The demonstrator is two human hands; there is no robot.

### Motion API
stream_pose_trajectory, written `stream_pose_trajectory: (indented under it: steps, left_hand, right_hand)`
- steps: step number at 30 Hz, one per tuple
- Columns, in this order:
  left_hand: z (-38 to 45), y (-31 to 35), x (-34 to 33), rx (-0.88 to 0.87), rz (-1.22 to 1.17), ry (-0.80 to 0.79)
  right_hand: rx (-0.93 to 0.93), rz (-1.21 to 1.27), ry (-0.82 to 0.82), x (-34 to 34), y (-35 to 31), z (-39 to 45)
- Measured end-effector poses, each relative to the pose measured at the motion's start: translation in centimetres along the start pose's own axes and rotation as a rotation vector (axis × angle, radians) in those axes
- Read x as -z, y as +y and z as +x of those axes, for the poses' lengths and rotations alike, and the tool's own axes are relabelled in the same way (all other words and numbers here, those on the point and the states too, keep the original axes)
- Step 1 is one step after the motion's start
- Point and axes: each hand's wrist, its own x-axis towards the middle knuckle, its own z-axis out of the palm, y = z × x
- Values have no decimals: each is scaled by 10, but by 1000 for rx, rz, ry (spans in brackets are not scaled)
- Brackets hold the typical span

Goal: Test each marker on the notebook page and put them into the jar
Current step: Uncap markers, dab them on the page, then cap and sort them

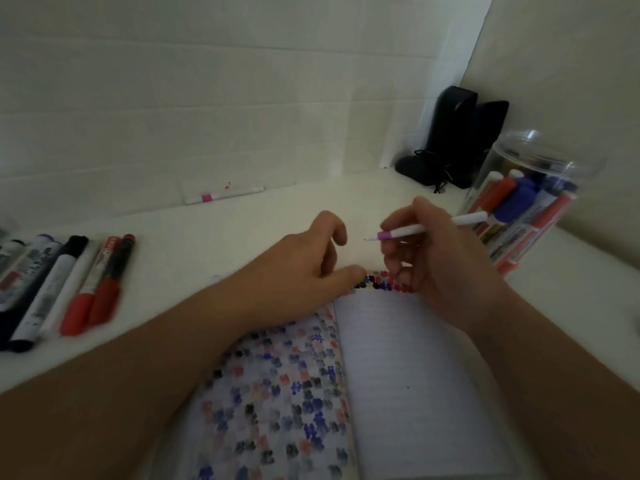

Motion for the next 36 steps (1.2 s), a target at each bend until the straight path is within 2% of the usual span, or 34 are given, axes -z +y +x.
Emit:
stream_pose_trajectory:
  steps: [3, 10, 15, 23, 31, 36]
  left_hand:
    - [-5, -7, 5, 1, 198, -102]
    - [-4, -7, 6, 47, 194, -121]
    - [-2, -8, 5, 61, 200, -116]
    - [0, -11, 3, 67, 214, -123]
    - [0, -10, 2, 69, 226, -116]
    - [0, -9, 2, 72, 231, -123]
  right_hand:
    - [37, -127, -1, 7, -1, -2]
    - [118, -639, -10, -1, 14, -8]
    - [116, -707, 13, 0, 20, -4]
    - [79, -631, 66, 3, 26, 0]
    - [217, -857, 35, -5, 30, -3]
    - [226, -886, 28, -3, 29, -1]
